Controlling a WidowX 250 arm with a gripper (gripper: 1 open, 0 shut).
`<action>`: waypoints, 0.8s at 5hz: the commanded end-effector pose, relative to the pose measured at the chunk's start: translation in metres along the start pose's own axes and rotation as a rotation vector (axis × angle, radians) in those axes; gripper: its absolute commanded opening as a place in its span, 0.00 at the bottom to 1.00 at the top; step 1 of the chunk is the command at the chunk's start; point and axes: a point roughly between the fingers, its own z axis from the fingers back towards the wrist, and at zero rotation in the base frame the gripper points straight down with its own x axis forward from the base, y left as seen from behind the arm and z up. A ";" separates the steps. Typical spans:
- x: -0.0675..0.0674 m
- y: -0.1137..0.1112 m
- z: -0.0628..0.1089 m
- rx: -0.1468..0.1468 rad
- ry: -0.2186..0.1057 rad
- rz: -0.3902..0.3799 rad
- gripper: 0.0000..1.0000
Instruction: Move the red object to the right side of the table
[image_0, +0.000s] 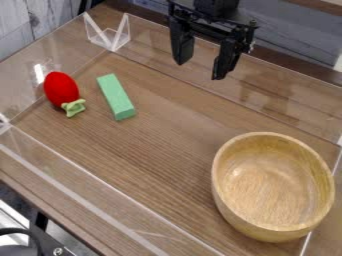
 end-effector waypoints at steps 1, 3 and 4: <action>-0.003 0.000 -0.012 -0.002 0.033 -0.024 1.00; -0.039 0.088 -0.014 0.004 -0.014 0.083 1.00; -0.057 0.138 -0.016 0.008 -0.050 0.154 1.00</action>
